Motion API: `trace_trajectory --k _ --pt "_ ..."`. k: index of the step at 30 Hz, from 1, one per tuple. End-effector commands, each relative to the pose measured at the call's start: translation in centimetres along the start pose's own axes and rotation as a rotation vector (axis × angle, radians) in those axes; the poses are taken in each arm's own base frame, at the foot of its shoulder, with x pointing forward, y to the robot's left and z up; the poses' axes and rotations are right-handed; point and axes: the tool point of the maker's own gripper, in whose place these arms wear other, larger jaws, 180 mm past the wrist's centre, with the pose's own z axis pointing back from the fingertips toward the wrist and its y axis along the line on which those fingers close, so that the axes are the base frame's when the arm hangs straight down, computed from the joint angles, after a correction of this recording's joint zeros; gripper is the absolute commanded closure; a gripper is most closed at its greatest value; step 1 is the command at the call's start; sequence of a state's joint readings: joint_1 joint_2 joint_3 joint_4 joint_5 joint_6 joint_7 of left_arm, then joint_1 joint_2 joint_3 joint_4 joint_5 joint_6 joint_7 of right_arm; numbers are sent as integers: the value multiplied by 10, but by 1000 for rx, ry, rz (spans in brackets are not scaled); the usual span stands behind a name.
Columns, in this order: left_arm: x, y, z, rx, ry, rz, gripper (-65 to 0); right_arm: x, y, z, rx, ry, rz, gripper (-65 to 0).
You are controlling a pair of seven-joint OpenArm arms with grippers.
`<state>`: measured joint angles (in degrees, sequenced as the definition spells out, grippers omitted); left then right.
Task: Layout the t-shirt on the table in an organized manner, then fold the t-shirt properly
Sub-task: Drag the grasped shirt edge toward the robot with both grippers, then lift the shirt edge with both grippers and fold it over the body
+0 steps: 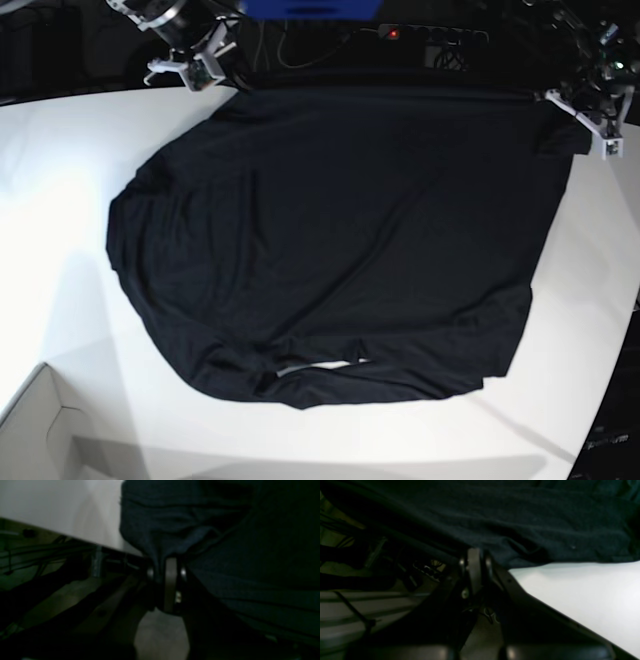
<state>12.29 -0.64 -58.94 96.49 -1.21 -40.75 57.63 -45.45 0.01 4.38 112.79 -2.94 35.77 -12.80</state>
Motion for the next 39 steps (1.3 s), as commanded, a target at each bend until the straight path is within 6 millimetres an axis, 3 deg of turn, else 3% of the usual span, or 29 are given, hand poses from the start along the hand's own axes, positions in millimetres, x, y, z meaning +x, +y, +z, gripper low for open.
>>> trace_trajectory --k 1,7,15,27,39 --pt "15 15 8 51 -43 -16 -2 7 -5 5 -21 -26 6 0" --pt "30 19 17 76 -86 -36 -2 8 -4 4 -17 -30 7 0" --pt "55 14 15 67 -139 -24 -2 20 -12 -5 -25 -58 26 0" --pt "99 -18 9 -1 -219 -75 -2 63 -37 -27 -64 -142 95 0" --pt "117 -12 -21 -55 -192 -28 -2 98 -73 -55 -123 -107 162 0"
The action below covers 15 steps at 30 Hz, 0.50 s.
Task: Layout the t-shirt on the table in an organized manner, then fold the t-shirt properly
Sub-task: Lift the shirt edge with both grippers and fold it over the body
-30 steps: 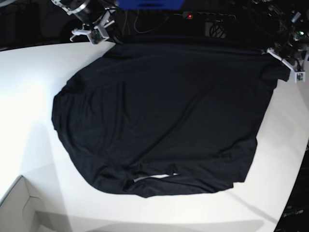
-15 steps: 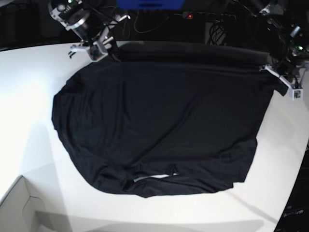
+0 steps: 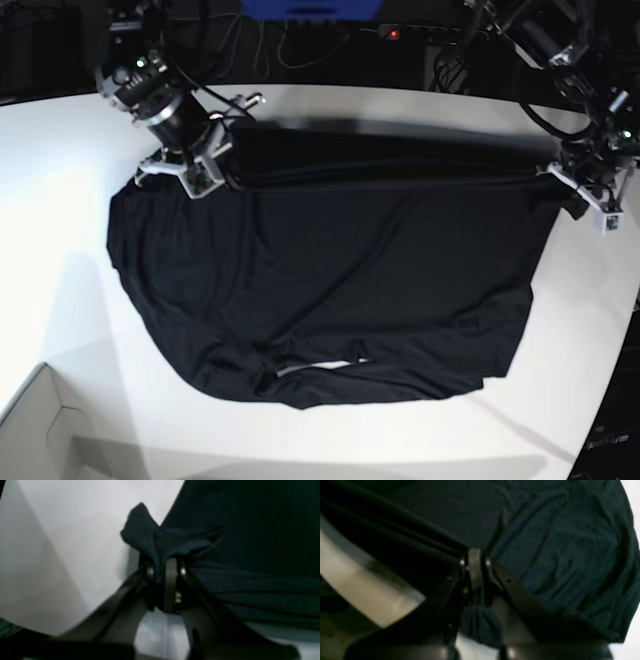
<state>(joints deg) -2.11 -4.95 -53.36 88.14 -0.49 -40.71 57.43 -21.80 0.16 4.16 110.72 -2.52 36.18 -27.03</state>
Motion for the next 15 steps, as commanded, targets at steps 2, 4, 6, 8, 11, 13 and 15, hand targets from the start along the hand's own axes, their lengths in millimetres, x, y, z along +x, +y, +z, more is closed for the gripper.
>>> trace_trajectory --k 2,4,6,8,11,13,15 --pt "24 12 3 33 -60 0 -2 5 -11 -4 -31 -12 5 0" --pt "31 9 0 23 -70 8 -2 2 -14 -8 -29 -5 6 0" --pt "38 7 -3 13 -83 17 -2 -1 -14 -11 -25 2 0 0" --pt "44 4 -7 0 -90 28 -2 2 -17 -15 -26 -2 1 0" --pt "50 2 -14 11 -66 4 -2 -2 -19 -19 -23 9 -1 0" --pt "52 -5 -21 8 -35 -34 -2 2 -22 -22 -26 0 2 0" --pt "57 -13 -27 -4 -22 -68 -2 -1 -23 -25 -23 8 -3 0"
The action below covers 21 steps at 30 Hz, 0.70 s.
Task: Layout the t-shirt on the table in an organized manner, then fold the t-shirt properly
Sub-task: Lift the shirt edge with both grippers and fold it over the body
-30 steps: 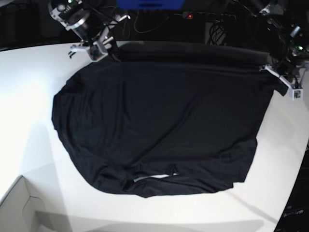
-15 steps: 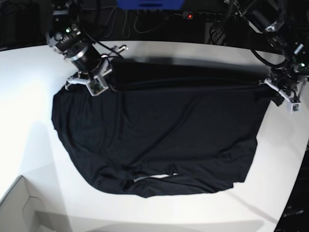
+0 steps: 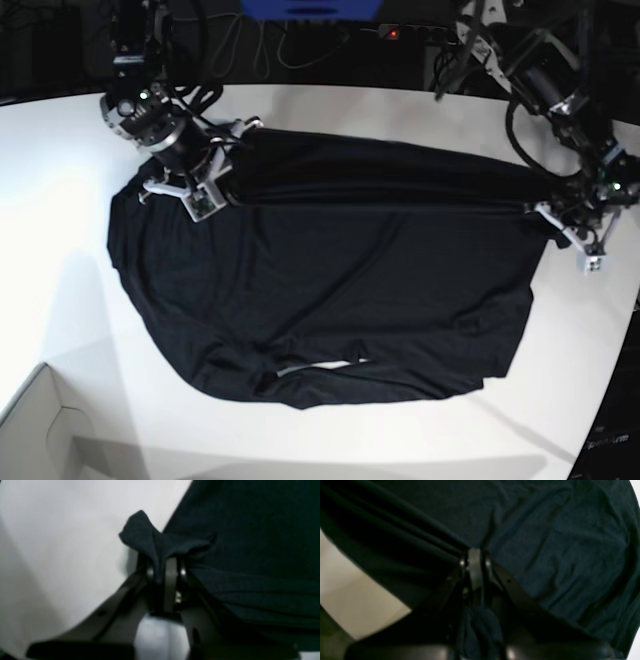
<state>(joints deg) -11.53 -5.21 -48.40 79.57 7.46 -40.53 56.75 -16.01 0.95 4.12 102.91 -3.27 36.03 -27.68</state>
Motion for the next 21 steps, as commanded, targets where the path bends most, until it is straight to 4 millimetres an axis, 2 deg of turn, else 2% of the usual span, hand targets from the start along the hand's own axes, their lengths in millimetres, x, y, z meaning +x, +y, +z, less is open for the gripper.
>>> trace_trajectory --k 1,8,11,16,21 --pt "21 11 6 37 -47 -15 -2 11 -8 1 -25 -38 1 0" --pt "47 4 7 24 -91 -36 -2 14 -14 -9 -25 -41 -4 0" --pt "57 4 9 25 -111 -36 -2 23 -20 -12 -33 -59 5 0" --pt "62 5 8 23 -118 -33 -2 27 -22 -13 -36 -67 8 0" --pt "62 0 -3 -13 -93 -15 -2 30 -23 -15 -37 -72 8 0"
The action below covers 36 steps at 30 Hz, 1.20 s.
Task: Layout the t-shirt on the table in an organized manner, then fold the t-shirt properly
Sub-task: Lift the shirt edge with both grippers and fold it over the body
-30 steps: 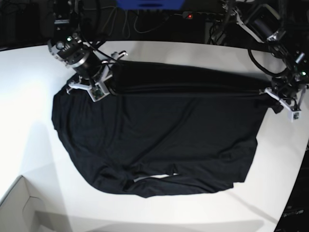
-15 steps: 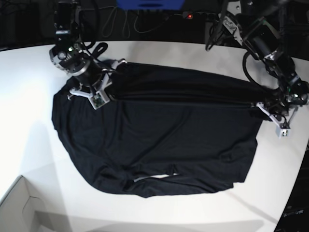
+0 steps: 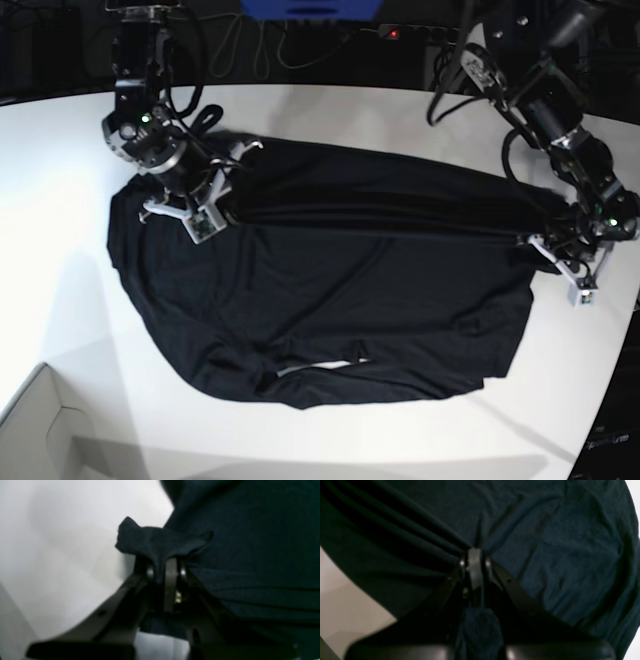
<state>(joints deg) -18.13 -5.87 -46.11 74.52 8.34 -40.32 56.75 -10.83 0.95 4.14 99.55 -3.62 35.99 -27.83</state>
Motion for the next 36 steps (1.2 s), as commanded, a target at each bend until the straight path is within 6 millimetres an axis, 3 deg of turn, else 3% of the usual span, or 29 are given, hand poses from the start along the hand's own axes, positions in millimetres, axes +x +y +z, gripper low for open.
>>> trace_trajectory --k 1,15,22,25,32,36 --pt "19 14 7 32 -50 -3 -2 12 -8 1 -23 -45 -3 0" --pt "26 6 5 25 -34 -94 -5 6 -6 0 -17 -29 -10 -3" --pt "26 7 5 27 -33 -95 -6 -4 -8 4 -45 15 40 -190" --pt "28 7 7 32 -40 -98 -12 -1 -7 11 -56 8 54 -226" --pt "22 8 7 31 -28 -96 -207 -1 1 30 -64 1 70 -225" --pt "19 9 9 37 -31 -101 -236 -8 7 39 -61 14 68 -225"
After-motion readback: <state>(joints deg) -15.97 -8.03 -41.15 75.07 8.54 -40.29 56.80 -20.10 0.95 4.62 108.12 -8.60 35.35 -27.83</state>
